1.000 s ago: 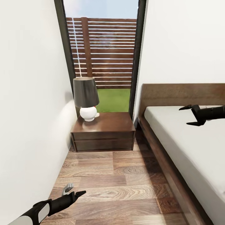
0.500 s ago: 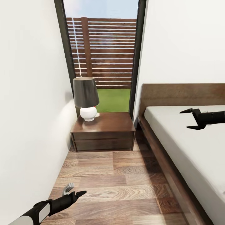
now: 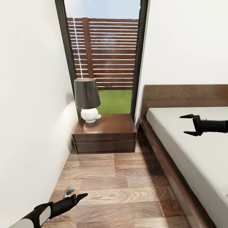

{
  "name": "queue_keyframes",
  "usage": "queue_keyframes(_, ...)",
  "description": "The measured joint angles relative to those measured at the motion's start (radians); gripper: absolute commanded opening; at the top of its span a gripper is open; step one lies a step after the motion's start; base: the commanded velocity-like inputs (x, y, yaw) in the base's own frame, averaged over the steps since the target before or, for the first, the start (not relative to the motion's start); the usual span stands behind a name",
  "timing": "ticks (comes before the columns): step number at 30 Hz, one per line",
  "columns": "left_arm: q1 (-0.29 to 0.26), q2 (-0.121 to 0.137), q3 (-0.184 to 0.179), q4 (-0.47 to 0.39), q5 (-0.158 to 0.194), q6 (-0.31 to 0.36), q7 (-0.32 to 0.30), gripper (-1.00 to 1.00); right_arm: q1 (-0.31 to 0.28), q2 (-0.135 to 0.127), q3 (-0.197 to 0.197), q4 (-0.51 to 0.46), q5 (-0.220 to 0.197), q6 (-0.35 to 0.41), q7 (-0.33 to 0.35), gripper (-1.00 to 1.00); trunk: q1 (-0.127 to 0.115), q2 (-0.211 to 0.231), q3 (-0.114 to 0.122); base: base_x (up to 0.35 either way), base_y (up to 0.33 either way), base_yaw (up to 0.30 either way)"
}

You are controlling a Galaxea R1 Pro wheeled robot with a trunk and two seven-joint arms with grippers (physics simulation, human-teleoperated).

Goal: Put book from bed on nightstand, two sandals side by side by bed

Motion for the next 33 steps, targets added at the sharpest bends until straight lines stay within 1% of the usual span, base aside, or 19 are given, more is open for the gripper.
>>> queue_keyframes(7,0.000,0.000,0.000,0.000,0.000,0.000,0.000,1.00,0.008,0.000,-0.001,0.003,-0.002,0.000,0.013,1.00,0.000,0.000,0.000,0.000,0.000,-0.095)
queue_keyframes(21,0.000,0.000,0.000,0.000,0.000,0.000,0.001,1.00,0.010,-0.002,-0.003,0.031,-0.001,0.000,0.014,1.00,0.000,0.000,0.000,0.000,0.000,-0.210)
queue_keyframes(33,0.000,0.000,0.000,0.000,0.000,0.000,0.004,1.00,0.010,-0.008,-0.006,0.034,-0.001,0.000,0.014,1.00,0.000,0.000,0.000,0.000,0.000,-0.196)
